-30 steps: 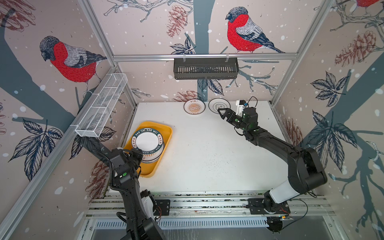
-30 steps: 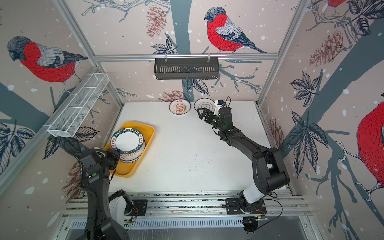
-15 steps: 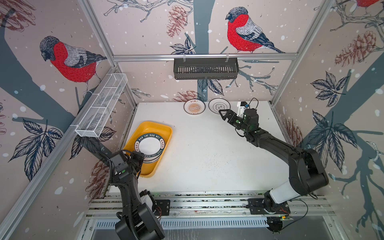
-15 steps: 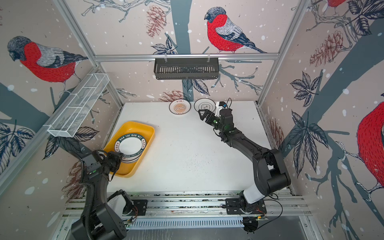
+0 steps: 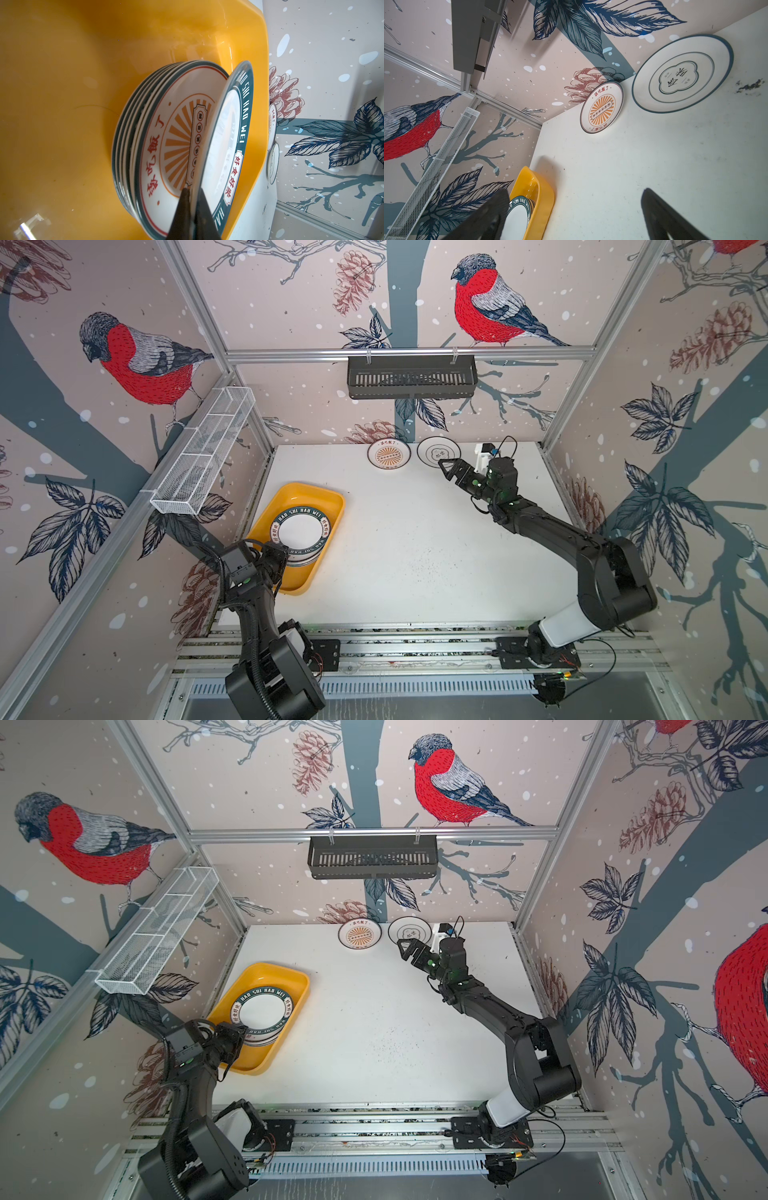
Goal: Place the plates into the plastic bin on the countertop
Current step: 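Lower the green-rimmed plate onto the stack in the yellow bin with the left gripper, then open the left gripper and raise it away from the bin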
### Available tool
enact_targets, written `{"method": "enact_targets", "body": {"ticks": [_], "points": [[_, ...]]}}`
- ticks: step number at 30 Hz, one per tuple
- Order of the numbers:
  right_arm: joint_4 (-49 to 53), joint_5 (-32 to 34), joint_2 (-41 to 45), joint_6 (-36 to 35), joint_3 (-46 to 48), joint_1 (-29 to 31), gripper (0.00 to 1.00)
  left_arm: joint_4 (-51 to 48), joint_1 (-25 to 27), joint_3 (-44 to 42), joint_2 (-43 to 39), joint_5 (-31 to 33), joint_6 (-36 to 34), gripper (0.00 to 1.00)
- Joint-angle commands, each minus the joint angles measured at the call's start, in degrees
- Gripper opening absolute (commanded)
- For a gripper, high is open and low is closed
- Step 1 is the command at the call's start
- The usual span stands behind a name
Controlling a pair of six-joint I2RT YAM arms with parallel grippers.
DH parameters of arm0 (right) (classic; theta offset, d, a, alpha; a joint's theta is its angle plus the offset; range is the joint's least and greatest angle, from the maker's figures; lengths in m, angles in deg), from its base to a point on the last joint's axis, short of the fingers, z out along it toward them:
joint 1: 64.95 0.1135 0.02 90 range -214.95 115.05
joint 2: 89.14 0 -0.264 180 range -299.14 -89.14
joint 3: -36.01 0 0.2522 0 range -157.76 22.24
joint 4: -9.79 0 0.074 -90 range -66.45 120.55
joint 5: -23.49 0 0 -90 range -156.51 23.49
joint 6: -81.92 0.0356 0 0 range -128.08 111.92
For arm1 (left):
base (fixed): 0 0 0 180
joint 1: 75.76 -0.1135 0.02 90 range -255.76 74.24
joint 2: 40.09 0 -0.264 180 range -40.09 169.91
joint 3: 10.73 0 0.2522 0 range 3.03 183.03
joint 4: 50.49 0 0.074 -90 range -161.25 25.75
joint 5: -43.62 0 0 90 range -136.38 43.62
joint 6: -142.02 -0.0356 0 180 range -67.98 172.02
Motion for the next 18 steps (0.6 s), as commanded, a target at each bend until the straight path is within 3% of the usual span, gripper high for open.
{"method": "enact_targets", "body": {"ticks": [1, 11, 18], "points": [[-1.1, 0.42, -0.37, 0.47, -0.52, -0.08, 0.99, 0.69, -0.22, -0.25, 0.04, -0.71, -1.56, 0.06], [-0.73, 0.7, -0.33, 0.23, -0.72, -0.16, 1.0, -1.03, -0.22, 0.63, -0.33, 0.91, -2.63, 0.27], [-0.6, 0.77, -0.5, 0.29, -0.72, -0.19, 0.99, -2.84, -0.21, 1.23, -1.26, 2.13, -3.39, 0.54]]}}
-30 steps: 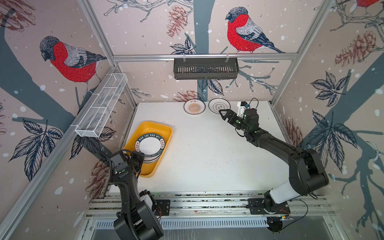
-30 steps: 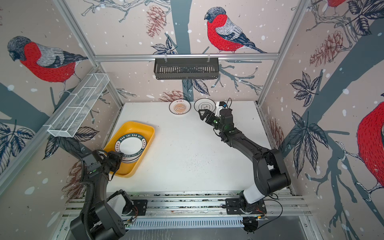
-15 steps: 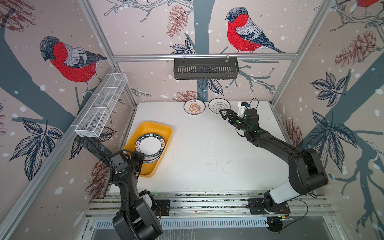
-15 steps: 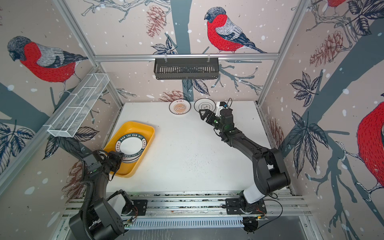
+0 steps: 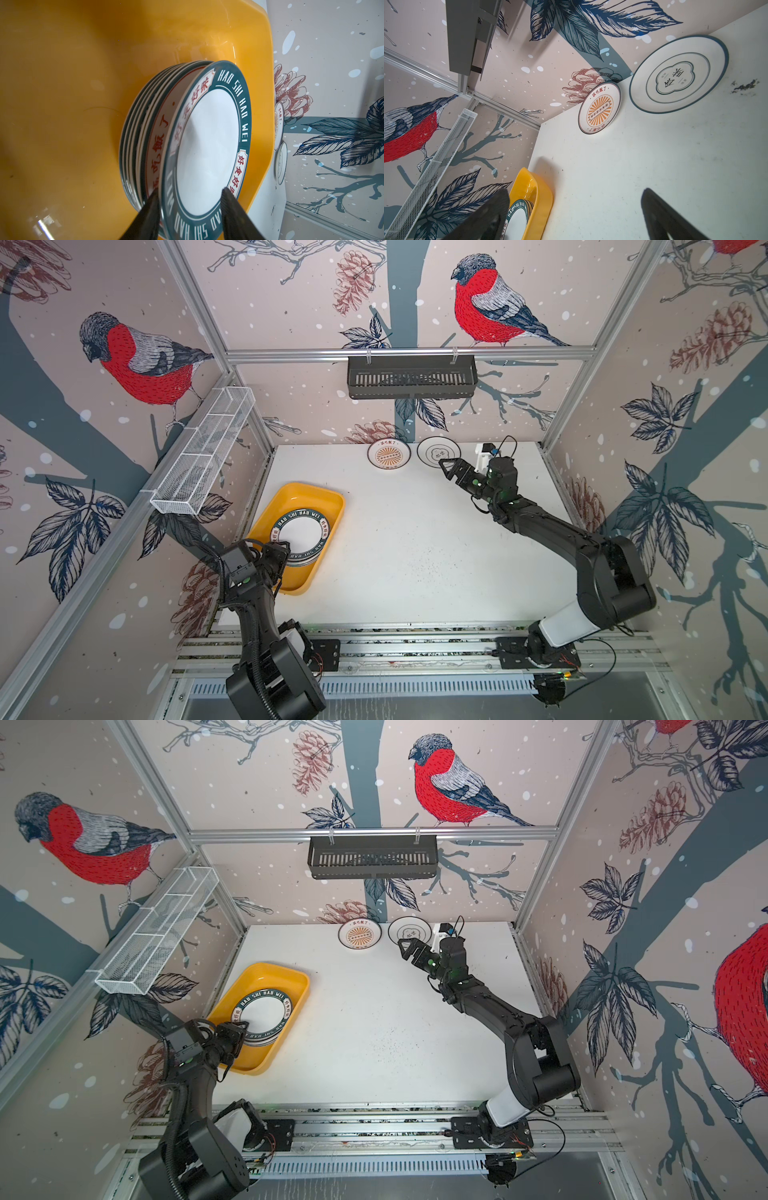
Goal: Place the plates into the plastic bin on the countertop
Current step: 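Open the left gripper and raise it away from the bin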
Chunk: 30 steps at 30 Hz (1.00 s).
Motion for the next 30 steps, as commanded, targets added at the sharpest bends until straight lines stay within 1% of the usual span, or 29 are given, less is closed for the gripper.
{"method": "enact_targets", "body": {"ticks": [1, 6, 11, 13, 16, 19, 24, 26, 28, 30], "points": [[-0.91, 0.55, -0.14, 0.29, -0.46, -0.14, 0.99, -0.84, -0.21, 0.66, -0.56, 0.8, -1.21, 0.56], [-0.95, 0.86, -0.11, 0.29, -0.31, -0.18, 1.0, -2.17, -0.22, 1.57, -1.61, 1.9, -2.04, 0.7], [-0.58, 1.68, -0.08, 0.29, -0.2, -0.15, 0.99, -5.7, -0.18, 4.06, -3.73, 4.67, -4.23, 0.88], [-0.51, 1.86, -0.05, 0.38, -0.2, -0.17, 1.0, -6.96, -0.16, 5.28, -5.42, 6.35, -4.74, 0.92], [-0.17, 2.0, -0.25, 0.55, -0.42, -0.2, 0.99, -8.3, -0.22, 7.27, -7.73, 7.78, -5.35, 0.95], [0.63, 2.76, -0.44, 0.64, -0.7, -0.2, 0.99, -9.54, -0.09, 9.36, -9.09, 7.66, -6.52, 0.96], [2.93, 5.29, -1.17, 1.2, -1.68, -0.21, 0.99, -9.36, 1.19, 11.95, -10.84, 2.17, -8.87, 0.96], [3.35, 6.03, -1.51, 1.58, -1.94, -0.27, 1.0, -8.72, 3.8, 13.03, -11.67, 1.38, -9.61, 0.96], [3.73, 6.99, -1.99, 2.09, -2.26, -0.17, 1.0, -8.29, 7.8, 14.44, -12.25, 2.22, -9.91, 0.96], [4.21, 7.72, -2.76, 2.29, -2.92, -0.25, 0.99, -6.24, 11.5, 15.15, -12.52, 1.28, -9.9, 0.96]]}}
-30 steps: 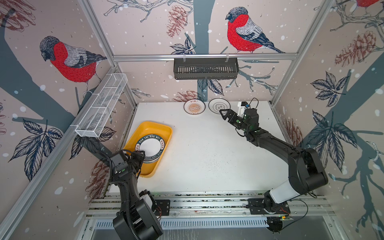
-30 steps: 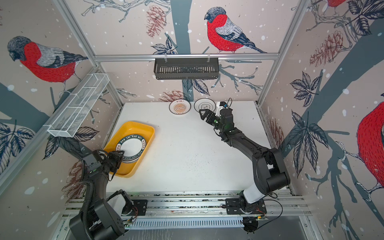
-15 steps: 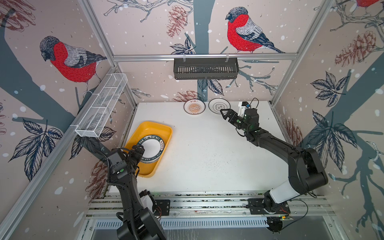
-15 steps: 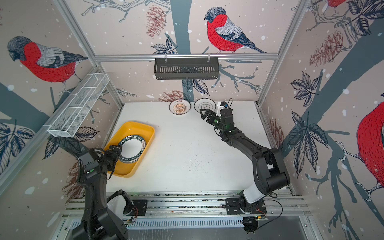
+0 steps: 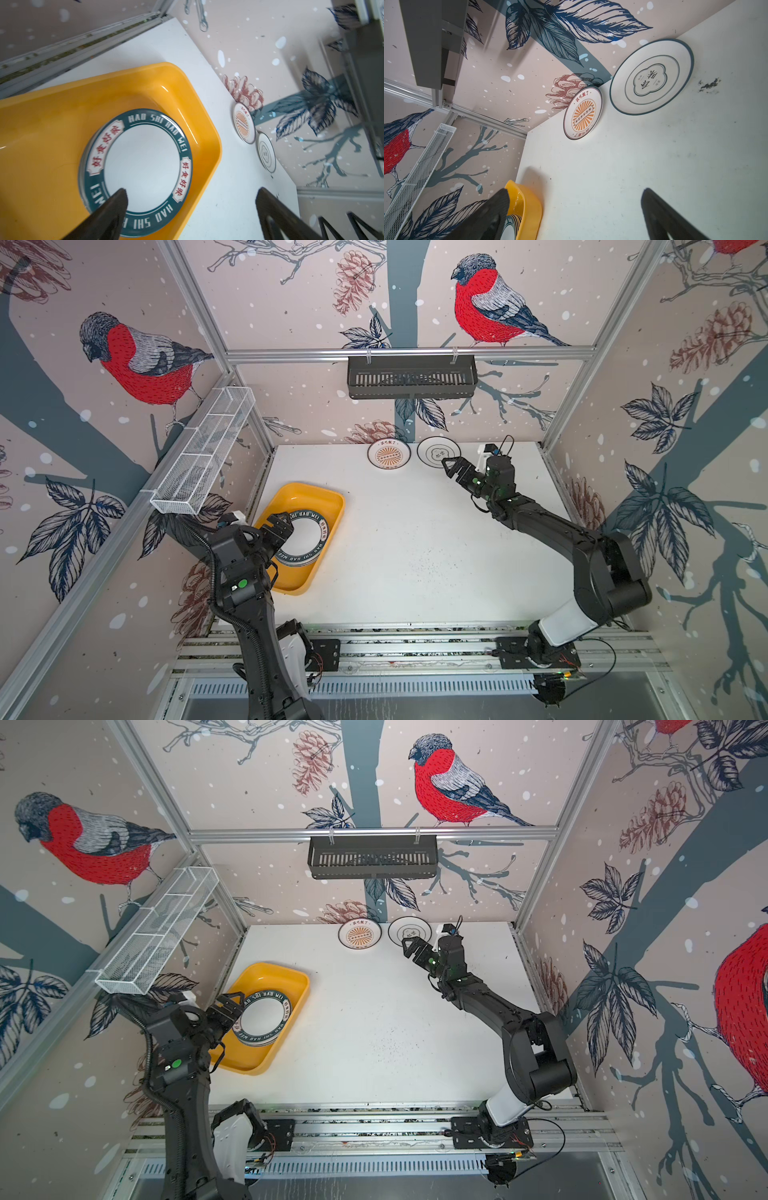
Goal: Place the plates into the plastic bin on the countertop
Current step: 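Open the left gripper and raise it away from the bin, then move the left gripper toward the far plates while the right gripper approaches the cloud-pattern plate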
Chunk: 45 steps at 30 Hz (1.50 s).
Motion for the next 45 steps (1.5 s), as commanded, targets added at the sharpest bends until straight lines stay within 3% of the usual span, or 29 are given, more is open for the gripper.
{"method": "enact_targets", "body": {"ticks": [1, 6, 16, 21, 31, 40, 45], "points": [[0.72, 2.25, -1.16, 1.13, -1.32, 0.05, 0.99, 3.69, 4.36, 1.3, -0.22, -2.57, -0.9, 0.96], [0.67, 2.24, -4.43, 2.87, -3.31, -0.25, 1.0, 12.26, 13.32, 1.33, 1.68, -6.39, 0.0, 0.96], [-6.64, -1.65, -13.58, 9.67, -5.94, -2.26, 0.99, 19.14, 32.57, 9.52, 14.71, -2.48, -7.64, 0.96], [-8.51, -1.75, -17.91, 11.83, -8.61, -2.64, 1.0, 23.16, 34.64, 13.88, 21.76, -6.82, -8.02, 0.96], [-6.49, -0.57, -25.73, 14.52, -15.68, -3.24, 1.0, 30.1, 40.7, 24.09, 34.31, -8.99, -6.07, 0.96], [-7.29, 2.07, -32.36, 17.81, -20.4, -3.98, 1.0, 26.4, 48.1, 32.59, 44.0, -6.21, -12.07, 0.96], [-4.69, 3.38, -37.04, 17.55, -26.33, -4.6, 0.98, 25.88, 51.2, 29.79, 44.47, -2.16, -17.75, 0.96]]}}
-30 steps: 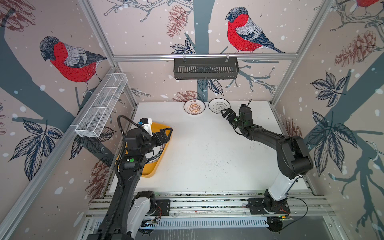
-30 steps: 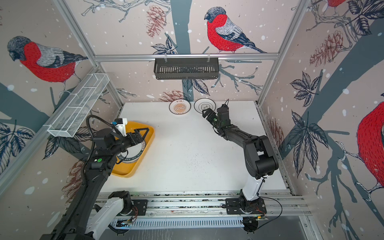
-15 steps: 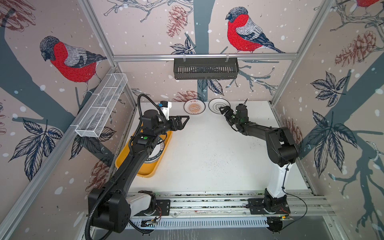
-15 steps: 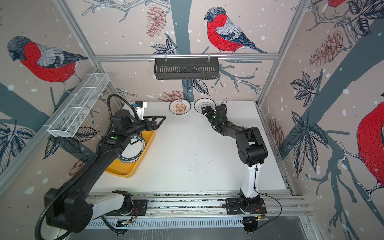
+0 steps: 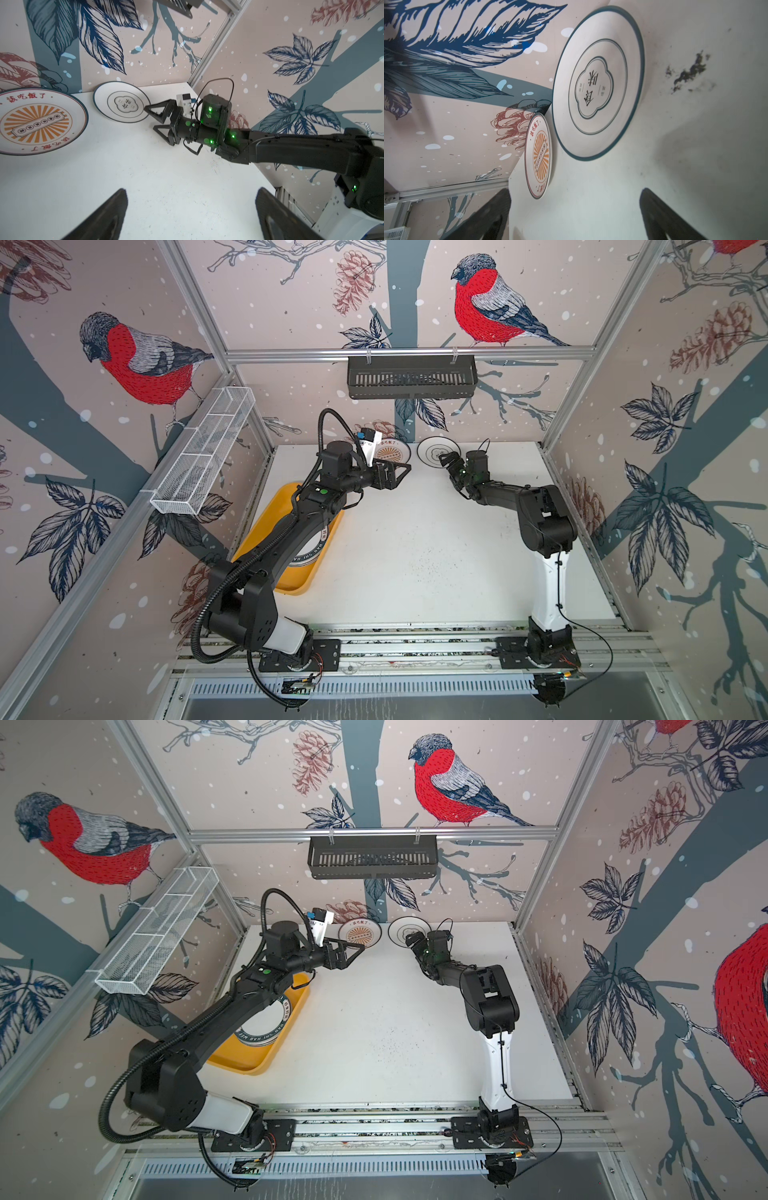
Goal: Place the plates into the plastic bin on the countertop
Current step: 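Move the left gripper toward the far plates while the right gripper approaches the cloud-pattern plate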
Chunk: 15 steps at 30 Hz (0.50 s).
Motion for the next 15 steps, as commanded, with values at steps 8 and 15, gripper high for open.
{"method": "enact_targets", "body": {"ticks": [8, 15], "points": [[0.32, 1.68, -6.89, 2.75, -7.45, -1.24, 0.92, 4.48, 3.22, -4.87, -0.35, 1.29, -5.53, 0.96], [1.86, 2.4, -10.43, 3.73, -10.87, -1.23, 0.85, 5.02, 3.82, -5.49, -0.35, 2.18, -5.25, 0.96]]}}
